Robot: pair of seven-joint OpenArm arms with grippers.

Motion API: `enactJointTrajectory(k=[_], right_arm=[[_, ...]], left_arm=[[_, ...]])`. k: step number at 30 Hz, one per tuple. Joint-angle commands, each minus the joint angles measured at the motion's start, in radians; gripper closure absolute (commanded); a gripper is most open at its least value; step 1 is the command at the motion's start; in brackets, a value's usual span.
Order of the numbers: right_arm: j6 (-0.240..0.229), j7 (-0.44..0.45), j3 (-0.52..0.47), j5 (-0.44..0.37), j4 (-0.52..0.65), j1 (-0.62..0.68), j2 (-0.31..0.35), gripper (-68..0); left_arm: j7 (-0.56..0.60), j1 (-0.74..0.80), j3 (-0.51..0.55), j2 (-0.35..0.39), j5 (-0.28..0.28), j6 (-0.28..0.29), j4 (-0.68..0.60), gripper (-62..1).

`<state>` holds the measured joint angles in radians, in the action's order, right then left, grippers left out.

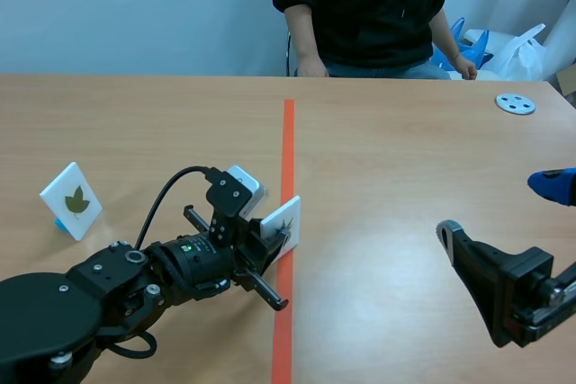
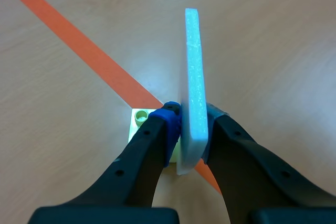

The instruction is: Sort the leaf by its shape. The table is split by an orange tape line. A compound leaf with several leaflets goes to the left side, a simple leaf with one blade goes to the right side. Return to the home posture when a red brick is placed on the table.

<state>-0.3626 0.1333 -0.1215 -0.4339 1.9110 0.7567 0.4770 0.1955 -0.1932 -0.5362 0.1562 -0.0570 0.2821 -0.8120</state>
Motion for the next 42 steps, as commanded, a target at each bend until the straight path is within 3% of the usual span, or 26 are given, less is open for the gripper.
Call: enactJointTrajectory(k=[1,3,9,14,23,28,35,39,42], right_arm=[[0.0,0.015,-0.002,-0.007,0.014,-0.012,0.01,-67.9],[0.0,0.014,-0.002,-0.007,0.014,-0.011,0.01,-67.9],[0.0,0.015,-0.002,-0.007,0.014,-0.011,0.01,-67.9],[0.0,0.014,-0.002,-0.007,0.014,-0.011,0.01,-67.9],[0.0,0.005,-0.002,-0.007,0.014,-0.011,0.01,-67.9],[0.0,0.005,-0.002,-0.007,0.014,-0.011,0.01,-67.9],[0.0,0.005,-0.002,-0.007,0.014,-0.012,0.01,-67.9],[0.0,0.005,-0.002,-0.007,0.014,-0.012,0.01,-67.9],[0.0,0.005,-0.002,-0.007,0.014,-0.012,0.01,-67.9]], left_arm=[[-0.016,0.02,0.01,0.007,-0.03,0.01,-0.09,-4.0],[-0.06,0.067,0.017,0.023,-0.063,0.029,-0.191,-4.0],[-0.151,0.249,0.071,0.06,-0.071,0.027,-0.497,-4.0],[-0.197,0.428,0.176,0.08,-0.149,0.023,-0.7,-4.0],[-0.238,0.748,0.375,0.079,-0.169,0.023,-1.007,-4.0],[-0.238,0.806,0.448,0.08,-0.169,0.014,-1.048,-4.0],[-0.235,0.802,0.534,0.08,-0.195,-0.122,-1.039,-4.0],[-0.231,0.777,0.579,0.08,-0.199,-0.152,-0.987,-4.0],[-0.229,0.743,0.604,0.08,-0.238,-0.165,-0.93,-4.0]])
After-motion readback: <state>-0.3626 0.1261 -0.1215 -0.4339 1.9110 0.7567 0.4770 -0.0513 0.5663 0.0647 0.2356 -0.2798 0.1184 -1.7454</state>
